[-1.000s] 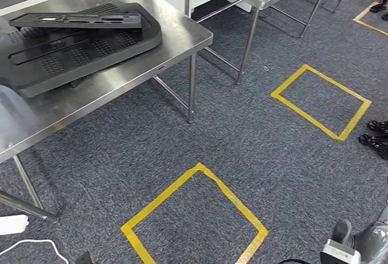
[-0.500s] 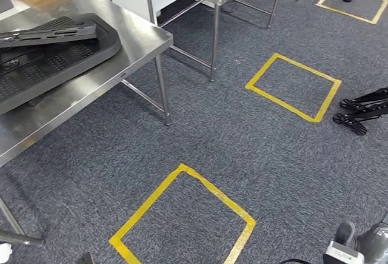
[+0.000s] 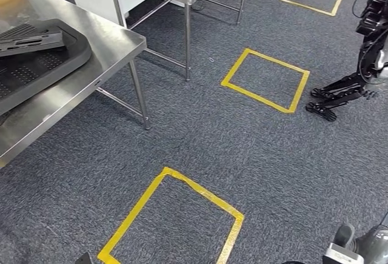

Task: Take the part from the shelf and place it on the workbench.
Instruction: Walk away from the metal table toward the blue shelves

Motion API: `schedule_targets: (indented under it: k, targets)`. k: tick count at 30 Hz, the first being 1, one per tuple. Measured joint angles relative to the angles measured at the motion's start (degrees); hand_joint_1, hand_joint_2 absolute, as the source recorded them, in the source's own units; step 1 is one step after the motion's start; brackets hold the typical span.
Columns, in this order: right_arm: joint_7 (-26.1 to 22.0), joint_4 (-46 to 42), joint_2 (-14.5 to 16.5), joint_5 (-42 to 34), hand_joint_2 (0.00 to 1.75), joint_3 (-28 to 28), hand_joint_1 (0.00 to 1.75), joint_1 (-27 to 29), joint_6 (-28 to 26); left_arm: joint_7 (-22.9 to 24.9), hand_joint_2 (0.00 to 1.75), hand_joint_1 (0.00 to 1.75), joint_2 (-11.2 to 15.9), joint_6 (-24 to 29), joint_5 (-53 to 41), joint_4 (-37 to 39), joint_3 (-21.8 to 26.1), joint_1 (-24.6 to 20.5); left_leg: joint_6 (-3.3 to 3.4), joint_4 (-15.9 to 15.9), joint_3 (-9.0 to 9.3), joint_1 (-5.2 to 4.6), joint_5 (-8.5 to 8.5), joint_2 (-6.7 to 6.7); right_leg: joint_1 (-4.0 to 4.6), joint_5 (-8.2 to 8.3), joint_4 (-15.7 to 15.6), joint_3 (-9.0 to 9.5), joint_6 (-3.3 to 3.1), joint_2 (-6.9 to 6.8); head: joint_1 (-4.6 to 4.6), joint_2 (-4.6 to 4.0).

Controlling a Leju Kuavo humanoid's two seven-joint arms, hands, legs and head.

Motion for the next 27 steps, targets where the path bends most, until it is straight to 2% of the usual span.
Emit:
schedule_targets:
  k: [1,2,3,4,6,7,8,9,11,12,14,15,17,18,19,20,21,22,23,24,25,26,27]
  targets:
    - [-0.01,0.02,0.0,-0.01,0.0,-0.03,0.0,0.01,0.0,0.0,0.0,0.0,0.02,-0.02,0.0,0.0,0.0,0.08,0.11,0.0,0.05,-0.02,-0.11,0.6,-0.18,-1.56,3.91,-2.01,0.28,-0.64,-0.02,0.0]
    - [0.0,0.04,0.0,-0.03,0.0,-0.05,0.0,0.09,0.0,0.0,0.0,0.0,0.04,-0.02,0.0,-0.01,0.01,0.15,0.15,0.0,0.11,-0.03,-0.22,1.18,-0.38,-2.38,6.91,-3.64,0.53,-0.96,-0.01,0.0]
    - [0.0,0.06,0.0,-0.03,0.0,-0.08,0.0,0.17,0.0,0.0,0.0,0.0,0.06,-0.02,0.0,-0.01,0.01,0.19,0.12,0.01,0.19,-0.02,-0.35,1.72,-0.58,-2.17,8.14,-4.43,0.76,-1.16,-0.01,0.0]
    - [0.0,0.08,0.0,-0.05,0.0,-0.1,0.0,0.21,0.0,0.0,0.0,0.0,0.07,-0.02,0.0,-0.01,0.02,0.19,0.02,0.01,0.35,0.0,-0.51,2.2,-0.75,-0.86,7.03,-4.06,0.94,-1.4,-0.02,0.0]
    - [-0.01,0.1,0.0,-0.12,0.0,-0.11,0.0,0.2,0.0,0.0,0.0,0.0,0.07,-0.03,0.0,0.0,0.02,0.15,-0.36,0.0,0.86,0.06,-0.9,3.0,-0.92,3.25,-0.4,-0.62,1.08,-2.75,0.0,0.0]
    - [-0.02,0.1,0.0,-0.19,0.0,-0.12,0.0,0.15,0.01,-0.01,0.0,0.0,0.07,-0.03,0.0,0.0,0.02,0.14,-0.68,0.03,1.1,-0.02,-1.14,3.34,-0.74,4.65,-4.06,1.1,0.92,-3.62,0.01,0.0]
    - [-0.03,0.1,0.0,-0.27,0.0,-0.13,0.0,0.11,0.01,-0.01,0.0,0.0,0.07,-0.03,0.0,0.0,0.02,0.14,-1.01,0.03,1.3,-0.11,-1.35,3.67,-0.53,5.33,-6.42,2.19,0.62,-4.26,-0.03,0.0]
    - [-0.04,0.1,0.0,-0.34,0.0,-0.14,0.0,0.1,0.01,-0.01,0.0,0.0,0.08,-0.03,0.0,-0.01,0.02,0.14,-1.38,-0.01,1.45,-0.18,-1.52,4.01,-0.27,5.34,-7.44,2.6,0.26,-4.54,-0.06,0.0]
    - [-0.06,0.08,0.0,-0.52,0.0,-0.26,0.0,0.14,0.0,0.0,0.0,0.0,0.03,-0.03,0.0,0.0,0.02,0.08,-2.1,-0.22,1.84,-0.04,-1.77,4.71,0.02,5.21,-7.63,2.63,-0.61,-3.68,-0.11,0.0]
    - [-0.06,0.04,0.02,-0.6,0.0,-0.35,0.0,0.15,0.0,-0.01,0.0,0.0,0.01,-0.04,0.01,0.01,0.02,-0.01,-2.39,-0.04,1.96,0.12,-2.12,4.45,0.0,5.26,-7.8,2.77,-1.03,-3.21,-0.1,0.0]
    - [-0.07,-0.03,0.07,-0.7,0.0,-0.52,0.0,0.0,0.01,-0.03,0.0,0.0,-0.02,-0.05,0.01,0.01,0.02,-0.12,-2.64,3.12,0.71,0.28,-4.21,2.84,-0.19,5.38,-8.16,3.11,-1.91,-2.38,-0.15,0.0]
    - [-0.09,-0.04,0.13,-0.74,0.0,-0.55,0.0,-0.06,0.01,-0.04,0.0,0.0,-0.01,-0.05,0.0,0.02,0.02,-0.09,-2.59,6.49,-0.94,0.25,-5.84,1.87,-0.18,5.33,-8.19,3.18,-2.21,-1.93,-0.18,0.0]
    - [-0.13,0.0,0.2,-0.85,0.0,-0.61,0.0,-0.05,0.02,-0.04,0.0,0.0,0.02,-0.04,0.0,0.02,0.03,0.13,-2.47,14.02,-5.07,0.07,-8.41,1.06,-0.05,5.2,-8.18,3.29,-2.59,-0.78,-0.22,0.0]
    - [-0.17,0.02,0.22,-0.91,0.0,-0.64,0.0,-0.02,0.02,-0.04,0.0,0.0,0.04,-0.03,0.0,0.02,0.04,0.23,-2.37,15.85,-6.36,-0.03,-8.32,0.94,0.02,5.13,-8.17,3.4,-2.66,-0.09,-0.21,0.0]
    - [-0.21,0.05,0.23,-0.99,0.0,-0.69,0.0,0.02,0.02,-0.04,0.0,0.0,0.07,-0.03,0.0,0.01,0.04,0.28,-2.22,15.51,-6.66,-0.11,-7.12,0.83,0.07,5.05,-8.16,3.57,-2.67,0.62,-0.21,0.0]
    - [-0.27,0.07,0.23,-1.08,0.0,-0.72,0.0,0.04,0.02,-0.04,0.0,0.0,0.09,-0.03,0.0,0.01,0.04,0.28,-2.03,13.0,-5.91,-0.14,-4.99,0.6,0.08,4.93,-8.15,3.82,-2.63,1.31,-0.21,0.0]
    - [-0.33,0.08,0.24,-1.16,0.0,-0.75,0.0,0.07,0.02,-0.04,0.0,0.0,0.1,-0.03,0.0,0.01,0.04,0.25,-1.81,9.2,-4.56,-0.15,-2.52,-0.09,0.07,4.75,-8.12,4.05,-2.53,1.95,-0.21,0.0]
    - [-0.39,0.1,0.25,-1.25,0.0,-0.79,0.0,0.08,0.02,-0.04,0.0,0.0,0.13,-0.03,-0.01,0.01,0.05,0.21,-1.62,5.65,-3.19,-0.06,-0.71,-1.19,0.12,4.55,-8.0,4.18,-2.34,2.54,-0.19,0.0]
    - [-0.46,0.11,0.25,-1.33,0.0,-0.82,0.0,0.09,0.03,-0.04,0.0,0.0,0.14,-0.03,-0.03,0.01,0.05,0.18,-1.5,2.98,-2.13,-0.02,0.33,-2.18,0.1,4.42,-7.88,4.14,-2.06,3.11,-0.18,0.0]
    - [-0.51,0.13,0.26,-1.39,0.0,-0.87,0.0,0.13,0.03,-0.04,0.0,0.0,0.15,-0.02,-0.04,0.01,0.06,0.16,-1.39,1.5,-1.54,-0.04,0.62,-2.97,0.02,4.34,-7.81,3.99,-1.73,3.61,-0.16,0.0]
    - [-0.57,0.13,0.28,-1.44,0.0,-0.94,0.0,0.21,0.04,-0.05,0.0,0.0,0.17,-0.02,-0.03,0.01,0.07,0.13,-1.26,1.14,-1.36,-0.12,0.37,-3.2,-0.09,4.34,-7.81,3.82,-1.33,4.1,-0.17,0.0]
    - [-0.62,0.11,0.29,-1.47,0.0,-1.02,0.0,0.29,0.04,-0.09,0.0,0.0,0.17,-0.02,-0.02,0.0,0.07,0.1,-1.07,0.88,-1.25,-0.19,0.33,-2.87,-0.26,4.38,-7.91,3.71,-0.95,4.56,-0.18,0.0]
    - [-0.66,0.09,0.31,-1.5,0.0,-1.14,0.0,0.39,0.03,-0.13,0.0,0.0,0.15,-0.02,0.0,-0.01,0.07,0.06,-0.81,0.61,-1.11,-0.17,0.39,-2.42,-0.34,4.2,-7.83,3.68,-0.64,4.42,-0.16,0.0]
